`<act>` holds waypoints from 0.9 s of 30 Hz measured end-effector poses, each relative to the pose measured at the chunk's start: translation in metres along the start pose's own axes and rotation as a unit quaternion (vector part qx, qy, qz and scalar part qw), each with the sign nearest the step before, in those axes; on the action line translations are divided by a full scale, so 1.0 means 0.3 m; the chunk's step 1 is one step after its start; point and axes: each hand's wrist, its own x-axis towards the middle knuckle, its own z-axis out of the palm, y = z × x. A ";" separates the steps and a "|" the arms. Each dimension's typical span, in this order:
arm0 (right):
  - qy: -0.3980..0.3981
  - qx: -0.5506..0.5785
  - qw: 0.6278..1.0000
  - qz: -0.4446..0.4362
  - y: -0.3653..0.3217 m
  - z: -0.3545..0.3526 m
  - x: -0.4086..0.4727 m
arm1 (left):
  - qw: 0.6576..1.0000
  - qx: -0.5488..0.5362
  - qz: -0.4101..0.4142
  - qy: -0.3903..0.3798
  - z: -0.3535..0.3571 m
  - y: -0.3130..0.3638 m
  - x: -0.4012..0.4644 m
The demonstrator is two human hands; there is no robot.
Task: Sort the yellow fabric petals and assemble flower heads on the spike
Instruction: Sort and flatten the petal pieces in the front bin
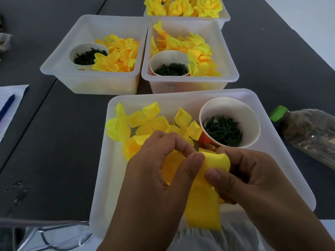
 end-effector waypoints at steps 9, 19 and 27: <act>0.041 0.031 0.999 -0.010 -0.004 -0.003 0.022 | 0.998 0.030 0.042 0.041 0.000 0.017 -0.006; 0.022 -0.002 0.996 -0.082 -0.004 0.051 0.038 | 0.993 -0.100 -0.038 -0.059 -0.025 -0.001 -0.026; -0.028 -0.010 0.999 -0.027 0.000 0.032 0.018 | 0.992 -0.088 -0.052 0.068 -0.043 -0.042 -0.014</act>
